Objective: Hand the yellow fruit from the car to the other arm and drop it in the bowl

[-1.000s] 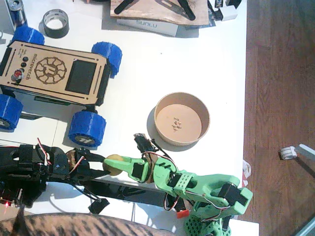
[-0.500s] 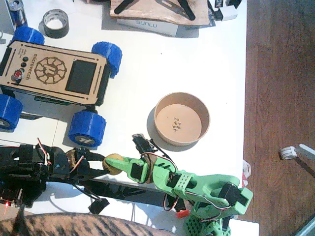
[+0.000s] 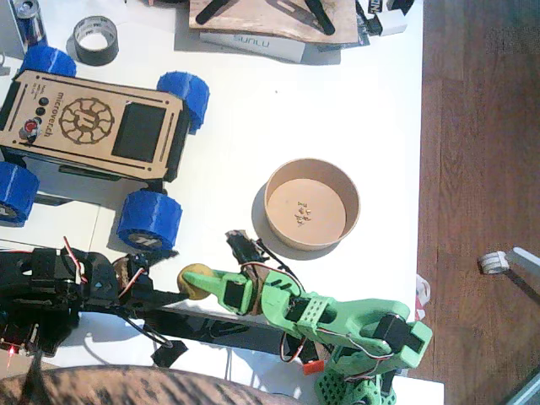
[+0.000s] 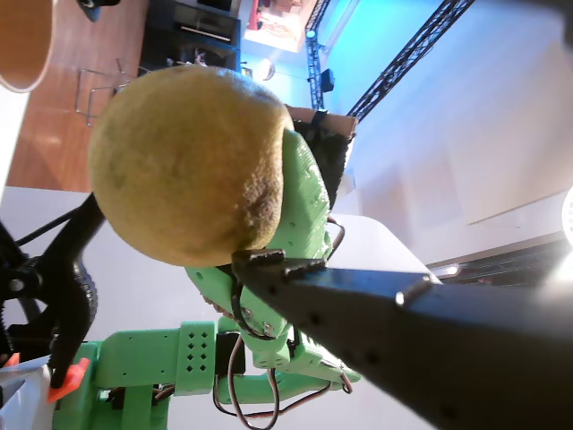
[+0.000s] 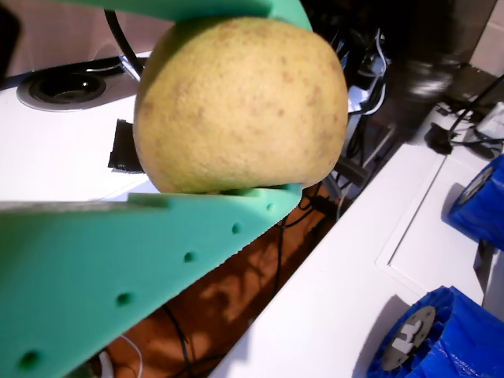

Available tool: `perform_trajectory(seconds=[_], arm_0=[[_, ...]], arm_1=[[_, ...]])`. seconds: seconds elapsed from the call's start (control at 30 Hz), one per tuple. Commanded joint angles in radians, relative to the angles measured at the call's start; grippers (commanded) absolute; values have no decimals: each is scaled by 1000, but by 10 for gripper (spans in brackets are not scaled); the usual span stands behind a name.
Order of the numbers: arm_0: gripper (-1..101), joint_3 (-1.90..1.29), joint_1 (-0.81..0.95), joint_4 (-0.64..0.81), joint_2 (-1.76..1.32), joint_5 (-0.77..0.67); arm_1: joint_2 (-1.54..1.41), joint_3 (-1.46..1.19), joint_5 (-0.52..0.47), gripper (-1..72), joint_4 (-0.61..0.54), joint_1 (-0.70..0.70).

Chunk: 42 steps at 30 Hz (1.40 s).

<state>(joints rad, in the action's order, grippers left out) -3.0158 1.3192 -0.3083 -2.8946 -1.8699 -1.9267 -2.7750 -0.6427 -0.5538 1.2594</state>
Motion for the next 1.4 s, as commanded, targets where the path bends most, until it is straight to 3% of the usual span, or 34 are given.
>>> perform_trajectory(seconds=[0.0,0.43,0.63,0.93,1.07,1.2,1.37], arm_0=[[466,67,-6,-5,-15,6],[600,67,-6,-60,-17,5],[615,67,-6,-69,-20,5],[606,67,-6,-69,-21,5],[575,81,-46,-149,-38,78],[525,138,-149,-167,-37,362],[440,399,-310,-525,29,635]], arm_1=[[-38,46,-20,1,-26,6],[-52,44,-40,1,-29,-26],[-107,78,-63,1,-17,-144],[-84,281,-8,0,114,-333],[-38,385,84,0,178,-416],[11,485,255,-1,267,-528],[71,643,549,-1,534,-676]])
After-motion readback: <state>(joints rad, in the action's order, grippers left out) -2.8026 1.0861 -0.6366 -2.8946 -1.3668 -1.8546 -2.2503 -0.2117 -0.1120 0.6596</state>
